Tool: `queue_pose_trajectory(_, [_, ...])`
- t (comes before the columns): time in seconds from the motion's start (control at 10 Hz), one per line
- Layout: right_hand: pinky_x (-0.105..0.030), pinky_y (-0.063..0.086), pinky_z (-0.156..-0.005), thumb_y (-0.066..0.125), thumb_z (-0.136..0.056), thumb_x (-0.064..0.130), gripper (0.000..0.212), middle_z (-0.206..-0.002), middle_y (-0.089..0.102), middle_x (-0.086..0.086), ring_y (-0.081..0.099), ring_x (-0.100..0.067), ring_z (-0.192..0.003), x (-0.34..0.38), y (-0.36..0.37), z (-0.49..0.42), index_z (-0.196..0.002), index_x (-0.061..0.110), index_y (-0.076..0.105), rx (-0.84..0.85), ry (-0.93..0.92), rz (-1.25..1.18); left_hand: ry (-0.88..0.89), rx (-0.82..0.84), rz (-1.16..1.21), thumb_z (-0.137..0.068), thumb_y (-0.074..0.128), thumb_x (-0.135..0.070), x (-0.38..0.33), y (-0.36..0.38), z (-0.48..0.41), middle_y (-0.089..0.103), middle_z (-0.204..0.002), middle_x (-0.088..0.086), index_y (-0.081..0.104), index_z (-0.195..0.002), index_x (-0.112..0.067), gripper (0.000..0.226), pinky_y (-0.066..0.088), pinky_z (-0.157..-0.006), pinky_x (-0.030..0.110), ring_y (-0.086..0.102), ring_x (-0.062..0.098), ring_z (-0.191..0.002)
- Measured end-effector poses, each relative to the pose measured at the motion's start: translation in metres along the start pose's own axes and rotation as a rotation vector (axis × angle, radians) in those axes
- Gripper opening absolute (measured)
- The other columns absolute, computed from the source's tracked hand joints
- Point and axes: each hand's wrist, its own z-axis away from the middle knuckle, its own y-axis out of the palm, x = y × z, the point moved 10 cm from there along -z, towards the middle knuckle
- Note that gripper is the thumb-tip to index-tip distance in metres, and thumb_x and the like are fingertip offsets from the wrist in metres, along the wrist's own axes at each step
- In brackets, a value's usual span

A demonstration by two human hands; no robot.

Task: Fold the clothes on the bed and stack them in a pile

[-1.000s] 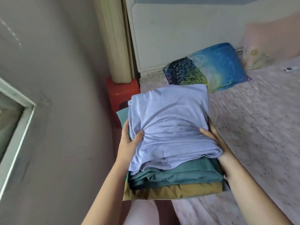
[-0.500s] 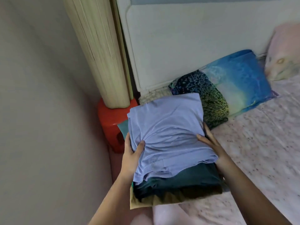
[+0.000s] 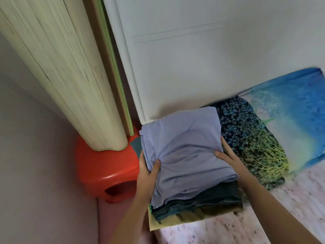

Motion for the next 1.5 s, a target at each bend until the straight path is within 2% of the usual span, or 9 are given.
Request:
queue_pose_trajectory(0.2, [-0.017, 0.044, -0.08, 0.043, -0.094, 0.012, 0.049, -0.128, 0.036, 0.025, 0.041, -0.001, -0.115, -0.036, -0.005, -0.109, -0.127, 0.043, 0.026, 0.05, -0.009, 0.024, 0.032, -0.058, -0.017, -0.073, 0.06, -0.051, 0.055, 0.012, -0.086, 0.045, -0.135, -0.018, 0.026, -0.144, -0.028, 0.082, 0.038, -0.098, 0.022, 0.046, 0.001, -0.121])
queue_pose_trajectory(0.5, [-0.028, 0.042, -0.094, 0.052, -0.091, 0.019, 0.059, -0.137, 0.039, 0.013, 0.042, -0.007, -0.12, -0.09, -0.028, -0.151, -0.142, 0.034, 0.026, 0.06, 0.037, 0.127, -0.062, -0.086, -0.225, -0.074, 0.058, -0.061, 0.112, 0.018, -0.106, 0.044, -0.139, -0.01, 0.025, -0.144, -0.029, 0.084, 0.036, -0.101, 0.028, 0.044, 0.015, -0.127])
queue_pose_trajectory(0.6, [-0.039, 0.038, -0.104, 0.054, -0.09, 0.027, 0.061, -0.141, 0.041, 0.003, 0.042, -0.014, -0.125, -0.083, -0.035, -0.144, -0.143, 0.034, 0.025, 0.023, -0.006, 0.31, -0.109, -0.1, -0.389, -0.077, 0.056, -0.056, 0.106, 0.009, -0.098, 0.039, -0.144, -0.001, 0.025, -0.144, -0.03, 0.078, 0.032, -0.105, 0.034, 0.038, 0.021, -0.132])
queue_pose_trajectory(0.7, [-0.034, 0.035, -0.105, 0.053, -0.092, 0.027, 0.055, -0.139, 0.041, -0.003, 0.04, -0.015, -0.126, -0.055, -0.046, -0.121, -0.142, 0.023, 0.031, -0.163, -0.188, 0.547, 0.06, -0.29, -0.7, -0.086, 0.049, -0.042, 0.059, -0.006, -0.079, 0.035, -0.143, 0.016, 0.037, -0.139, -0.013, 0.061, 0.029, -0.109, 0.048, 0.031, 0.031, -0.133])
queue_pose_trajectory(0.8, [-0.039, 0.035, -0.104, 0.045, -0.091, 0.029, 0.046, -0.137, 0.043, -0.011, 0.038, -0.021, -0.128, -0.002, -0.02, -0.084, -0.134, 0.014, 0.04, -0.305, -0.635, 0.897, 0.538, -0.322, -0.877, -0.085, 0.042, -0.028, -0.003, 0.029, -0.055, 0.045, -0.136, 0.02, 0.049, -0.121, -0.006, 0.042, 0.026, -0.107, 0.056, 0.03, 0.032, -0.133])
queue_pose_trajectory(0.9, [-0.052, 0.026, -0.106, 0.042, -0.089, 0.036, 0.05, -0.145, 0.036, -0.014, 0.028, -0.027, -0.136, 0.002, 0.026, -0.087, -0.136, 0.019, 0.037, -0.259, -0.824, 1.204, 0.724, -0.18, -1.028, -0.088, 0.039, -0.022, -0.014, 0.082, -0.057, 0.045, -0.139, 0.017, 0.045, -0.125, -0.007, 0.041, 0.02, -0.109, 0.05, 0.026, 0.028, -0.136])
queue_pose_trajectory(1.1, [-0.058, 0.042, -0.093, 0.04, -0.081, 0.053, 0.062, -0.149, 0.032, -0.009, 0.037, -0.036, -0.132, -0.065, 0.037, -0.148, -0.139, 0.03, 0.037, -0.076, -0.554, 1.435, 0.355, -0.009, -1.417, -0.086, 0.032, -0.05, 0.071, 0.095, -0.113, 0.044, -0.14, 0.019, 0.037, -0.137, -0.022, 0.059, 0.038, -0.094, 0.062, 0.045, 0.034, -0.127])
queue_pose_trajectory(1.3, [-0.057, 0.042, -0.091, 0.04, -0.081, 0.052, 0.06, -0.145, 0.04, -0.01, 0.043, -0.037, -0.128, -0.054, 0.038, -0.141, -0.135, 0.027, 0.042, -0.048, -0.507, 1.464, 0.309, 0.061, -1.458, -0.086, 0.033, -0.046, 0.061, 0.094, -0.103, 0.053, -0.13, 0.023, 0.053, -0.129, -0.014, 0.057, 0.044, -0.09, 0.056, 0.053, 0.037, -0.119])
queue_pose_trajectory(1.5, [-0.05, 0.052, -0.085, 0.043, -0.083, 0.033, 0.044, -0.124, 0.06, -0.015, 0.058, -0.034, -0.111, -0.01, 0.041, -0.077, -0.117, 0.01, 0.061, -0.221, -0.582, 1.325, 0.438, -0.076, -1.312, -0.081, 0.04, -0.03, -0.006, 0.048, -0.048, 0.066, -0.108, 0.015, 0.066, -0.102, -0.005, 0.042, 0.052, -0.081, 0.045, 0.063, 0.034, -0.102])
